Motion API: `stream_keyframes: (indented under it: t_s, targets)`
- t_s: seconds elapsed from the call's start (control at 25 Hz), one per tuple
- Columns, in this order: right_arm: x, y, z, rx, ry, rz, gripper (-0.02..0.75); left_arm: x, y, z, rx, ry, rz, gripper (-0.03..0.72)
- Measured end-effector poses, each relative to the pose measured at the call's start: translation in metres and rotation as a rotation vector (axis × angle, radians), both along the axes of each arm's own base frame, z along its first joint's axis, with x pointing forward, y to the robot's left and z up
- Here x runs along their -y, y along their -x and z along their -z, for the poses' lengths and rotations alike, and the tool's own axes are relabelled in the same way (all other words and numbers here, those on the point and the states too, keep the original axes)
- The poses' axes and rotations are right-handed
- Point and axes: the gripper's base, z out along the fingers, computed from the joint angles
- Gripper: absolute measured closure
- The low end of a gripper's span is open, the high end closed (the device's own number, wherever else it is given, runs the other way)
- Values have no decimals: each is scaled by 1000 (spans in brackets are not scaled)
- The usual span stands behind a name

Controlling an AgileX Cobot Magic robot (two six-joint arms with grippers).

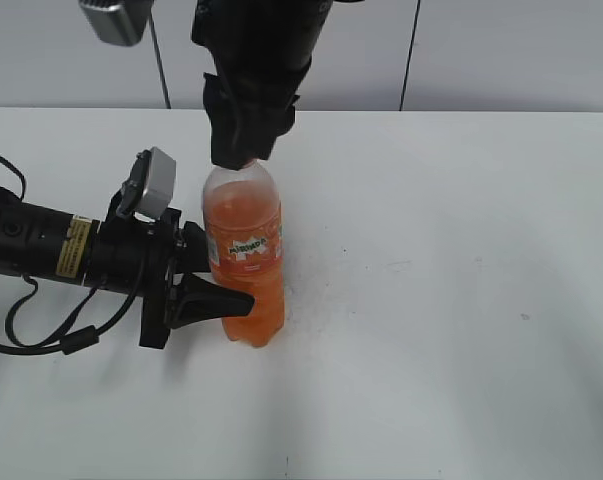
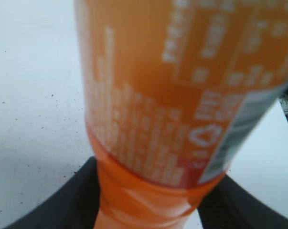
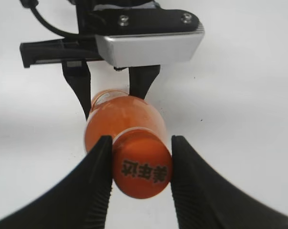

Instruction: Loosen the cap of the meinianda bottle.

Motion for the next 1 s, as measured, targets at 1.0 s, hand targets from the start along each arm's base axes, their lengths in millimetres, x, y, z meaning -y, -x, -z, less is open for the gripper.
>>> stream_keyframes:
  t_s: [1.0]
  targets:
    - [13,17,-45,-111,-198,376,174,0,0,0,3,-1,1,319]
